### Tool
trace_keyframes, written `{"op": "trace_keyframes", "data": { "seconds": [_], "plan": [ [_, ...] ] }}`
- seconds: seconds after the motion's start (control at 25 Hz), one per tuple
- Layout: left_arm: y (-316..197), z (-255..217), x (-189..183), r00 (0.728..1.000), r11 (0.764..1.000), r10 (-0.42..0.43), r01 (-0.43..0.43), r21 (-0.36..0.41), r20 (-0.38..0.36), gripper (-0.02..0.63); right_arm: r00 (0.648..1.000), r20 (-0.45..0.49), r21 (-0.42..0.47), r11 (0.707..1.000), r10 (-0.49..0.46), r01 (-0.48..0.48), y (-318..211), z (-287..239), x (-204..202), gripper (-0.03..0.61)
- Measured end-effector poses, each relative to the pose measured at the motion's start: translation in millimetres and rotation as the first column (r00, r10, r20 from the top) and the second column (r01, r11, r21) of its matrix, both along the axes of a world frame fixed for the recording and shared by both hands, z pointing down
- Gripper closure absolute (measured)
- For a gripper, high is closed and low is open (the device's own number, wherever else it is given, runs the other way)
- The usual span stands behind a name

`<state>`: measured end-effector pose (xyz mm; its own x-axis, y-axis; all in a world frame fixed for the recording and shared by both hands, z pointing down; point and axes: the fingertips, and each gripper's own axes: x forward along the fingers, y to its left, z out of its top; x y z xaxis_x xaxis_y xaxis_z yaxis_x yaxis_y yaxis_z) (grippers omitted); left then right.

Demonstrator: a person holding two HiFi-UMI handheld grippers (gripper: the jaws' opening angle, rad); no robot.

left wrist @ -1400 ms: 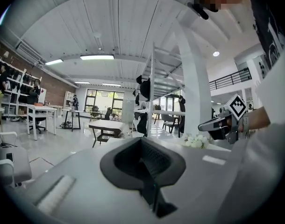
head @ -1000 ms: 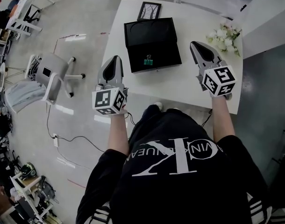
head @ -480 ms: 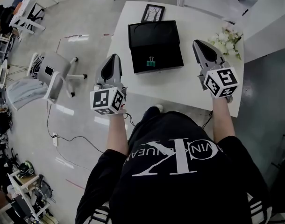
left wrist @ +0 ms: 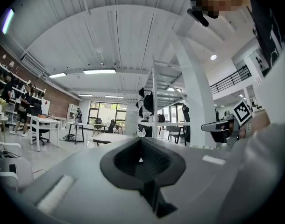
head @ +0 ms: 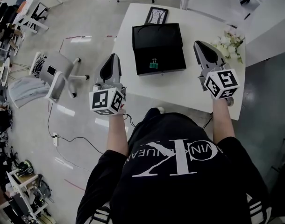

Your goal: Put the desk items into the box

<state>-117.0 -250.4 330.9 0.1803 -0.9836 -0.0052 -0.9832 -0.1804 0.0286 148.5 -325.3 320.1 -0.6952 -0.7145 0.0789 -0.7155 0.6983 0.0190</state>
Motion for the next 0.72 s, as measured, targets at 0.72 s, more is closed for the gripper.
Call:
{"op": "trace_keyframes", "data": {
  "seconds": [0.72],
  "plan": [
    [-5.6,-9.6,-1.6,1.000,1.000,0.007,-0.007,0.026,0.002,0.604,1.000,0.009,0.012,1.000,0.008,-0.008,-1.3,-4.3,0.1,0.560]
  ]
}}
